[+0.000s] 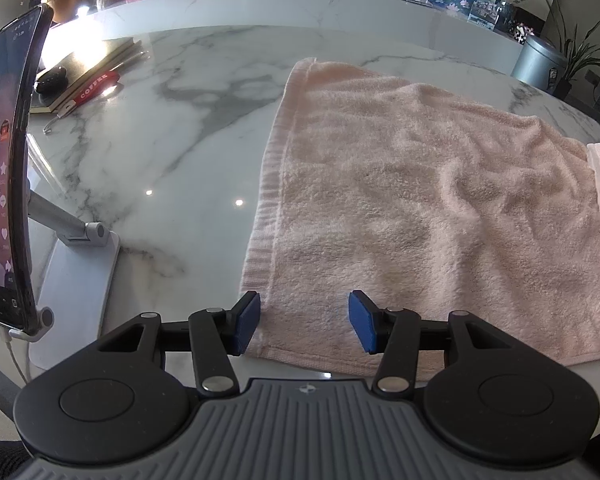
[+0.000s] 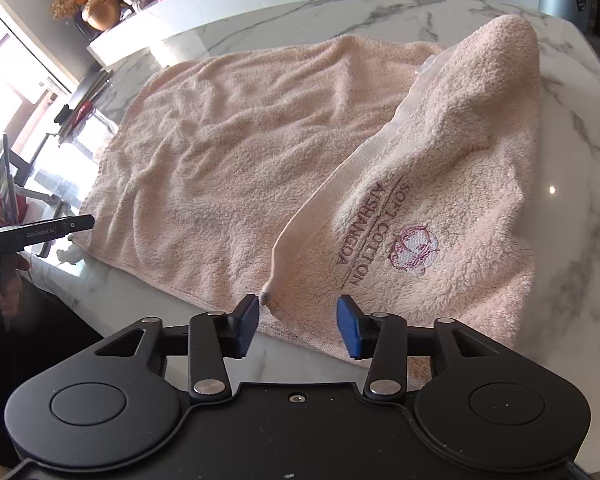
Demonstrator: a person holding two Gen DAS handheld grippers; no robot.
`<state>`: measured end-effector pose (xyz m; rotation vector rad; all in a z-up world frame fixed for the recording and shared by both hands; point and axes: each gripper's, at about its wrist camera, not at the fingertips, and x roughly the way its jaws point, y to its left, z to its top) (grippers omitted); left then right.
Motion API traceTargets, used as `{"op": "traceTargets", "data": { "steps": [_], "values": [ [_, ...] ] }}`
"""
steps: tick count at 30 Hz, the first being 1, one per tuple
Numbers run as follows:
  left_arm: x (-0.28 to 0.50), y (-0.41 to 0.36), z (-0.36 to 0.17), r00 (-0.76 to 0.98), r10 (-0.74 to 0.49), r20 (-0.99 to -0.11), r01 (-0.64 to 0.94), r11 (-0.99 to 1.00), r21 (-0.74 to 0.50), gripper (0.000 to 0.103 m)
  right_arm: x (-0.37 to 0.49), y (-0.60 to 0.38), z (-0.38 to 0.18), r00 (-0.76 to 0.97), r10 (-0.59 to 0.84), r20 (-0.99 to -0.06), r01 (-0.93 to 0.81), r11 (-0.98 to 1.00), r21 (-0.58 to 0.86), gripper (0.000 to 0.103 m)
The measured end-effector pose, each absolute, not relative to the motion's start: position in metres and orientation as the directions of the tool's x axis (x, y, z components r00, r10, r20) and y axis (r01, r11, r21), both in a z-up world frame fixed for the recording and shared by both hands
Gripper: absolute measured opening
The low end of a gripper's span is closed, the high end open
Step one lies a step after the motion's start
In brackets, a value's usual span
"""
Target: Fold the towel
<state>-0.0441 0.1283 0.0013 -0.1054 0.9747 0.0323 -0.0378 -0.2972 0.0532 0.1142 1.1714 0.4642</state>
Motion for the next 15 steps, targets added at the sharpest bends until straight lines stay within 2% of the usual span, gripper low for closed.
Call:
{"op": "traceTargets", "data": {
  "steps": [5,11,15],
  "values": [
    [-0.038,0.099,0.019,0.558,-0.14,-0.818,0.047,0.989,-0.138,0.047,-0.044,-0.323,0.062,0.362,0.316,-0.877,-0.251,0.939,0.235,0.051],
    [-0.025,0.029,0.032,0.463,-0.349,-0.815,0.239,0.934,-0.265,0.052,-0.058,-0.351,0.061,0.37,0.34,-0.864,-0.201,0.938,0.283,0.051],
    [-0.018,-0.02,0.036,0.375,-0.435,-0.819,0.326,0.889,-0.322,0.052,-0.069,-0.354,0.062,0.363,0.35,-0.864,-0.215,0.933,0.288,0.051]
  ]
}}
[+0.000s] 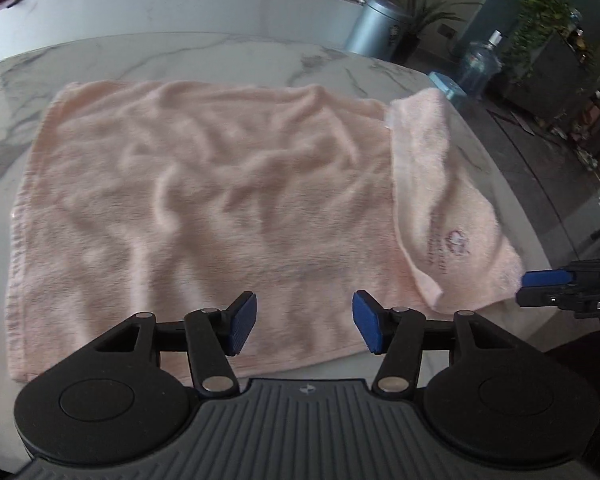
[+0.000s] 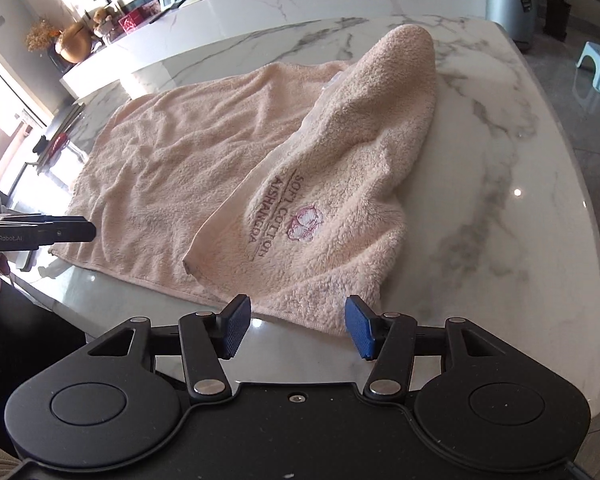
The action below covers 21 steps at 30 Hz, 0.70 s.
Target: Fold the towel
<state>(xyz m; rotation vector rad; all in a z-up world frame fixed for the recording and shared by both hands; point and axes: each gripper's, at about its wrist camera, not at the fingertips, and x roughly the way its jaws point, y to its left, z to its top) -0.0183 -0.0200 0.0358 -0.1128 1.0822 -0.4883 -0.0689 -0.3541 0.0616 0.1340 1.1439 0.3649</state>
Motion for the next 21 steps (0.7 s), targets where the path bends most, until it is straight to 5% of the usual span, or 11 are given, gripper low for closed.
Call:
{"op": "traceTargets", "data": {
  "steps": [5,10,21],
  "values": [
    [-0.011,-0.063,0.032,0.311,-0.45,-0.837,0.384,0.865,-0.322,0.052,-0.082,-0.35,0.061,0.369,0.283,-0.885,-0.261,0.946,0.193,0.051],
    [-0.004,-0.098,0.021,0.298,-0.365,-0.882,0.409,0.884,-0.227,0.051,-0.089,-0.349,0.05,0.368,0.228,-0.902,-0.284,0.951,0.124,0.015],
    [0.001,-0.123,0.003,0.259,-0.315,-0.913,0.388,0.9,-0.2,0.051,-0.08,-0.348,0.034,0.37,0.094,-0.924,-0.22,0.975,0.011,0.022]
  ]
}}
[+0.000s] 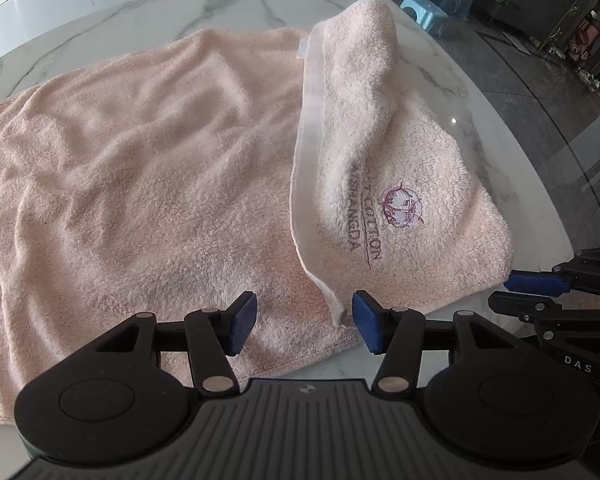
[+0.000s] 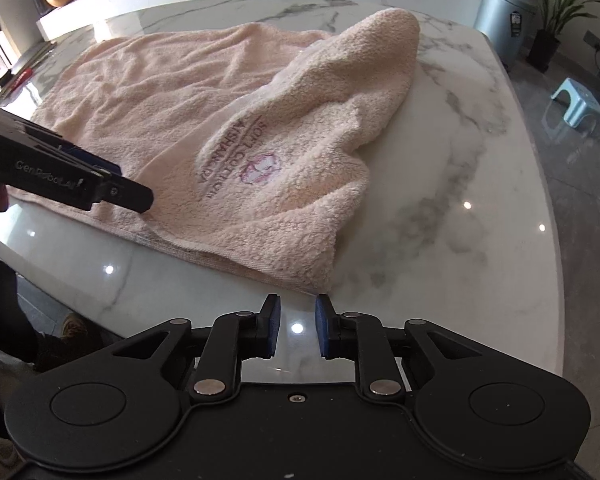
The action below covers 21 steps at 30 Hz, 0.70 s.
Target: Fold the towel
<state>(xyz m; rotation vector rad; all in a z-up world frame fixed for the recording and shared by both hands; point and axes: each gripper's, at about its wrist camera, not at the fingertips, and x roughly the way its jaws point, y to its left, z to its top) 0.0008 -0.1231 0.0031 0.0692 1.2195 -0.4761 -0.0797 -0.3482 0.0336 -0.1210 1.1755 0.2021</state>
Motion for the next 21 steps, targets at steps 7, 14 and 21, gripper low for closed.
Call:
{"op": "traceTargets", "data": {
  "steps": [7,14,21],
  "values": [
    [0.004,-0.13,-0.003,0.243,-0.314,-0.918,0.375,0.903,-0.21,0.048,-0.076,-0.352,0.028,0.359,0.11,-0.927,-0.199,0.979,0.039,0.027],
    [0.006,-0.133,-0.001,0.251,-0.369,-0.895,0.389,0.885,-0.256,0.007,-0.086,-0.351,0.033,0.373,0.137,-0.918,-0.199,0.978,0.065,0.031],
    [0.008,-0.131,0.013,0.28,-0.374,-0.884,0.415,0.878,-0.239,0.005,-0.103,-0.325,0.038,0.418,0.182,-0.89,-0.231,0.969,0.089,0.008]
  ]
}}
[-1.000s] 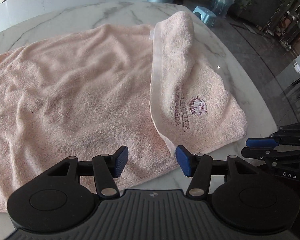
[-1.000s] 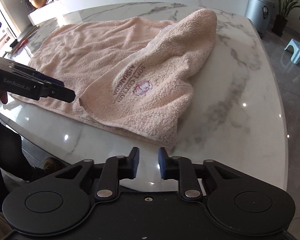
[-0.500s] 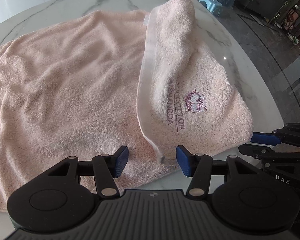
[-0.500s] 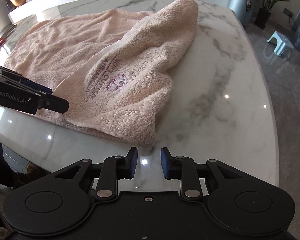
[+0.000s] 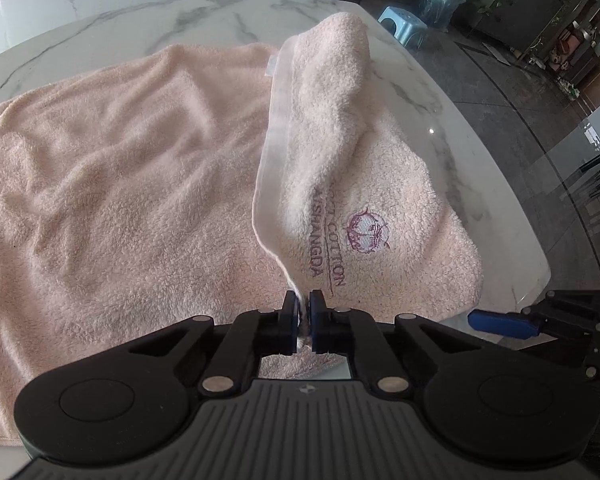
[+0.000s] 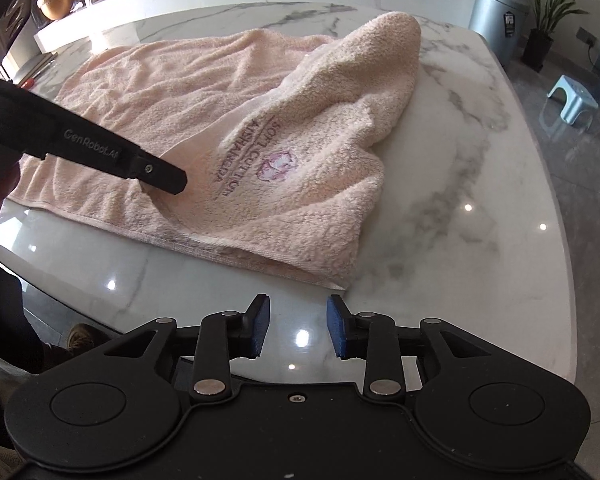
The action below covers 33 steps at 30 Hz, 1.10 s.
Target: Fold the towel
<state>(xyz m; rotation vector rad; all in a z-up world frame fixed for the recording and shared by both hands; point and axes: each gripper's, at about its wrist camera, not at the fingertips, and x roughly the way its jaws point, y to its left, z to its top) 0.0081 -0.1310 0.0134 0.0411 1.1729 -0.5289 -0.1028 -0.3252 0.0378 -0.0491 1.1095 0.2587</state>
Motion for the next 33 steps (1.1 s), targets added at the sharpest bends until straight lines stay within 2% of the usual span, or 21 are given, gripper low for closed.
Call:
{"op": "traceTargets", "data": {
  "steps": [6,15,33],
  "values": [
    [0.011,-0.129,0.019,0.308,-0.365,-0.878,0.428,0.878,-0.215,0.005,-0.125,-0.292,0.031,0.497,0.166,-0.852,-0.192,0.978,0.078,0.002],
    [0.008,-0.122,0.026,0.366,-0.341,-0.866,0.454,0.877,-0.154,0.005,-0.136,-0.243,0.022,0.593,0.165,-0.788,-0.159,0.983,0.087,0.001],
    [0.011,-0.089,0.033,0.391,-0.339,-0.856,0.451,0.881,-0.143,0.005,-0.098,-0.213,0.011,0.567,0.121,-0.815,-0.19,0.982,0.014,0.001]
  ]
}}
